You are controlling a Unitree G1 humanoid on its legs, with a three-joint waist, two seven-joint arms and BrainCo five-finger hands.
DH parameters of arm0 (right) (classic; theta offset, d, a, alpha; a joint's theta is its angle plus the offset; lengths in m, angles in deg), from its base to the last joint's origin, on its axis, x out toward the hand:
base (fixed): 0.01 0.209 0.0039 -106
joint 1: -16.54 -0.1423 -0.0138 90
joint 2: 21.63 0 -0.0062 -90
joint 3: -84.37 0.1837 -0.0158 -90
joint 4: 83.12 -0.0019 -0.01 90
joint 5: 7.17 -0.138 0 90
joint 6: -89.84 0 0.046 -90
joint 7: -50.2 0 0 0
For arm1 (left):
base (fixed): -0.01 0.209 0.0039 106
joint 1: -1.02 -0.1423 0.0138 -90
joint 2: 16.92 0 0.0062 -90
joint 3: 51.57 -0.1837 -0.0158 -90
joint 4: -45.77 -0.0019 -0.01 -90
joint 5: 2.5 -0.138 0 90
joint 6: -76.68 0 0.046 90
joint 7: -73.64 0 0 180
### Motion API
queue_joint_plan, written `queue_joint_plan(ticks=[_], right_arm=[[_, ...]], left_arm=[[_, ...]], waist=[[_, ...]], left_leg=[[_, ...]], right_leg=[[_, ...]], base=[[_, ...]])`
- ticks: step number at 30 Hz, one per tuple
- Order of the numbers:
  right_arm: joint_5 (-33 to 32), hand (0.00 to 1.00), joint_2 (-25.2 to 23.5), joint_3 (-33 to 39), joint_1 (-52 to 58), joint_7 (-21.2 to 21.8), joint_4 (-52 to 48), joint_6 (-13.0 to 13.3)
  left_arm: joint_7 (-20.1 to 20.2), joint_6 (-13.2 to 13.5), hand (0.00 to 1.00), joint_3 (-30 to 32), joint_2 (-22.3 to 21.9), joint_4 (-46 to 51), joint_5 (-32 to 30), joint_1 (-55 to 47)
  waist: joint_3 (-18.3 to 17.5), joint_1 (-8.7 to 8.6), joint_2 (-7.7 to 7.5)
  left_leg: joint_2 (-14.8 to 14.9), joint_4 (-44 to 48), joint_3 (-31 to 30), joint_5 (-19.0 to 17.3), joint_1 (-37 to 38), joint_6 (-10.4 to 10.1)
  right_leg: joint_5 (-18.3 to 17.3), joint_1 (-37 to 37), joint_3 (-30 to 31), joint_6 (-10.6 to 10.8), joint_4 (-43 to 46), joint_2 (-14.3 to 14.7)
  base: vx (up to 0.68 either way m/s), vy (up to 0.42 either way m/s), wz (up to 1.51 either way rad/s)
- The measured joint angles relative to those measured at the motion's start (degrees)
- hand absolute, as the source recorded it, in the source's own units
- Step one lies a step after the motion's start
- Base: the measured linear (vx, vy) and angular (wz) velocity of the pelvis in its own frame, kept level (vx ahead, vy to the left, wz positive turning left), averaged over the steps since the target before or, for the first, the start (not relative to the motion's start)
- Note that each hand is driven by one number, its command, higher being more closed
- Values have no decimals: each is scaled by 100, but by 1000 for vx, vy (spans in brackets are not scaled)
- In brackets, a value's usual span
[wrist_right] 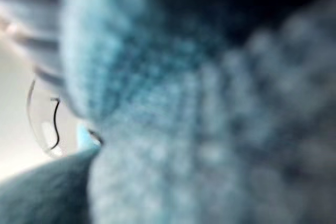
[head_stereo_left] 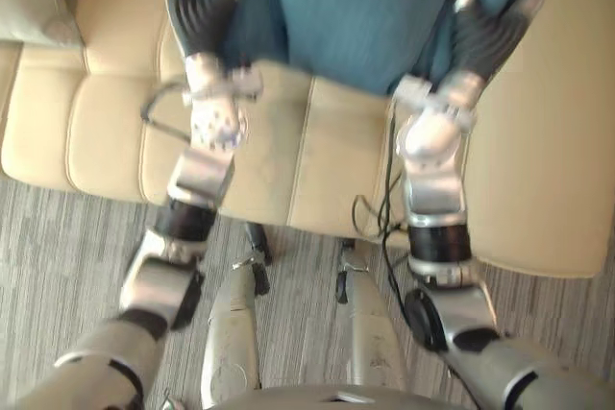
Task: Pick up cushions and gather them together orderly.
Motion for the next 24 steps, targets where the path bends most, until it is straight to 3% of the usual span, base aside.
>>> queue_joint_plan(ticks=[2,3,8,15,21,24], right_arm=[[-3,100,25,222,-767,-70,496,-28],[-22,0,39,356,-1208,-181,884,-88],[-407,0,332,496,-1883,-288,1560,-217],[-1460,0,923,586,-2267,108,2219,-241],[-1701,0,1104,551,-1809,601,2206,-239],[-1916,0,1069,589,-1282,830,2208,-242]], left_arm=[[-2,-1,100,55,129,-503,-4,771],[-2,-6,0,57,142,-825,9,1178],[105,-25,0,64,280,-1598,252,1885],[696,-48,0,100,336,-2173,483,2049],[1045,-81,0,372,303,-2207,786,1006],[1160,-192,0,657,65,-2212,913,530]], waist=[[142,-72,38],[151,-109,41],[226,-172,41],[433,-196,55],[599,-277,44],[752,-256,45]], left_leg=[[-10,-136,-43,159,-129,-7],[-13,-245,-63,243,-223,-32],[-45,-679,-40,519,-357,-70],[-18,-919,-18,688,-601,-122],[-9,-929,12,676,-690,-135],[12,-912,49,671,-731,-142]], right_leg=[[59,-138,-63,-28,-33,-13],[73,-265,-76,-47,-34,1],[110,-585,-87,-96,-52,21],[164,-899,-153,-134,-98,52],[161,-1013,-117,-135,-88,68],[160,-1075,-70,-137,-67,96]], base=[[-58,-37,10],[-38,-27,9],[-20,-32,2],[5,6,2],[3,6,0],[1,12,-5]])
